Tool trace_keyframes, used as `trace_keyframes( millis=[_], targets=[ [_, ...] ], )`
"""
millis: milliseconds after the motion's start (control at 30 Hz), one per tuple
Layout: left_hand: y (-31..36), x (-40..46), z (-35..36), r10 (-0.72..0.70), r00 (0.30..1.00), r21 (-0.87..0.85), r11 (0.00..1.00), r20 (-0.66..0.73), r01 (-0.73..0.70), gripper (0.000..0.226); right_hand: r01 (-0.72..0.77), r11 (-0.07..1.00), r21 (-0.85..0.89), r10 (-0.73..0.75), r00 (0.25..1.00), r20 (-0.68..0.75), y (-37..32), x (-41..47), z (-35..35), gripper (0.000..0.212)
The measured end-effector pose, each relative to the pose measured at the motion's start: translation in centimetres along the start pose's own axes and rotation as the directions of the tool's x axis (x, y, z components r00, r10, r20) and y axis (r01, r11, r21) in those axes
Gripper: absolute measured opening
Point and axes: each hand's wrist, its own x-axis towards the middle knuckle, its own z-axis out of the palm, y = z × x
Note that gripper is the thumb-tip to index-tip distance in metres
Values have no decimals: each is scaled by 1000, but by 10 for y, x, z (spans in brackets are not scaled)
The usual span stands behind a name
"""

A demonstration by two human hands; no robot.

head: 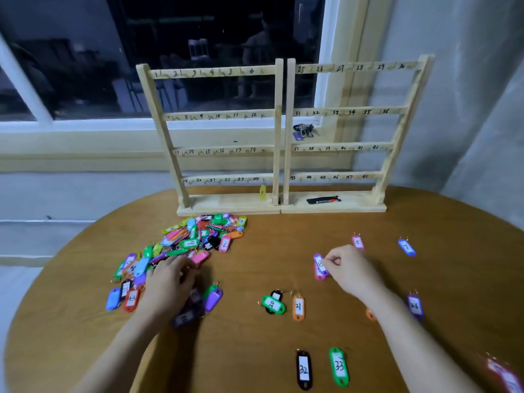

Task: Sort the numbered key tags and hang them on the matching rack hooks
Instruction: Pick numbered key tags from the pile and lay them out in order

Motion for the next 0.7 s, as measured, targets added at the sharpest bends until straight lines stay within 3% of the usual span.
trace_keyframes(
  millis=[167, 300, 400, 533, 700],
  targets=[
    [2, -4, 2, -8, 997, -89, 996, -77, 1, 44, -30, 995, -93, 29, 999, -19, -5, 6, 7, 19],
    [3, -5, 8, 2, 996, -33, 999, -85, -4, 52, -40, 987, -154, 26, 996, -89, -22, 8, 9, 14],
    [1, -4, 9, -4, 996, -1, 1000, -84, 3, 41, 84, 993, -81, -90, 993, -70, -51, 11, 17, 16],
    [1, -6, 9, 35, 984, 23, 999, -175, -31, 29, 308, 951, -2, -307, 948, 80, -104, 20, 46, 10],
    [2, -8, 6, 42, 973, 20, 999, -225, -38, 23, 511, 839, -187, -471, 854, 219, -139, 49, 84, 42]
  ],
)
